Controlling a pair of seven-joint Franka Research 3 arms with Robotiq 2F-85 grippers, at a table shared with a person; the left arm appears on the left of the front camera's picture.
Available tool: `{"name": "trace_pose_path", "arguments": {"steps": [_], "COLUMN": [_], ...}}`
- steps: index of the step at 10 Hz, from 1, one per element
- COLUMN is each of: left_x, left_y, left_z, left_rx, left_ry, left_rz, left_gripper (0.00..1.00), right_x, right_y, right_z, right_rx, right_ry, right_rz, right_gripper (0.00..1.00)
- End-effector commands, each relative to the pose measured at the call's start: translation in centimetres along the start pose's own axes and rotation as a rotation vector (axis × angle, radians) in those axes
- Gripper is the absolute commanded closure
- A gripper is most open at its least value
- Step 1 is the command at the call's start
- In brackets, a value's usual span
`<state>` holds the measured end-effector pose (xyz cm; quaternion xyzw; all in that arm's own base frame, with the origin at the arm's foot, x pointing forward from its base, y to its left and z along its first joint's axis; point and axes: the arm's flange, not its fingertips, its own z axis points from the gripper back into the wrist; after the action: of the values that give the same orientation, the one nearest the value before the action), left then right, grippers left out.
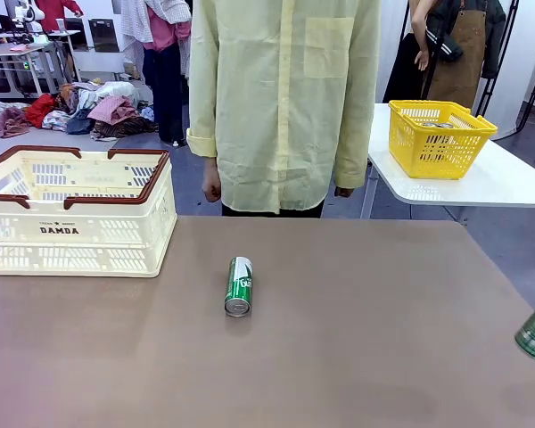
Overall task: Place the drinks into the Shopping basket.
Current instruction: Pick up one drink and place it into the Shopping basket.
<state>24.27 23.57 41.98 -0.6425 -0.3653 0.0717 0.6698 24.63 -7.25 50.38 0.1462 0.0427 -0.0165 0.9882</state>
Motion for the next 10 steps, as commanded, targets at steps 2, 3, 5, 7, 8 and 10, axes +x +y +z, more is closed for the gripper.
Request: {"name": "trace_pose_path", "arguments": {"steps": [2, 3, 5, 7, 8, 10], "left_x": [0.1, 0.1, 0.1, 0.1, 0.1, 0.1], "left_y": [-0.3, -0.3, -0.3, -0.3, -0.3, -0.3], "left_z": [0.1, 0.1, 0.1, 0.1, 0.1, 0.1], "left_rx": [-0.017, -0.017, -0.017, -0.017, -0.017, -0.017], "left_ry": [-0.010, -0.010, -0.010, -0.010, -0.010, -0.010], "left_rz": [0.006, 0.006, 0.006, 0.006, 0.006, 0.006], "left_gripper": [0.00, 0.00, 0.00, 0.00, 0.00, 0.00], "right_x": [0.7, 1.6, 4.7, 8.0, 9.5, 12.7], "right_y": [1.5, 3.4, 9.0, 14.9, 18.3, 25.7], "right_z": [-0.1, 0.1, 1.0, 1.4, 1.2, -0.6], "right_rx": [0.003, -0.012, -0.070, -0.133, -0.160, -0.207], "right_ry": [-0.045, -0.059, -0.073, -0.044, -0.041, -0.016], "right_rz": [-0.006, 0.029, 0.151, 0.286, 0.364, 0.527], "right_gripper": [1.00, 1.00, 1.00, 1.00, 1.00, 1.00]}}
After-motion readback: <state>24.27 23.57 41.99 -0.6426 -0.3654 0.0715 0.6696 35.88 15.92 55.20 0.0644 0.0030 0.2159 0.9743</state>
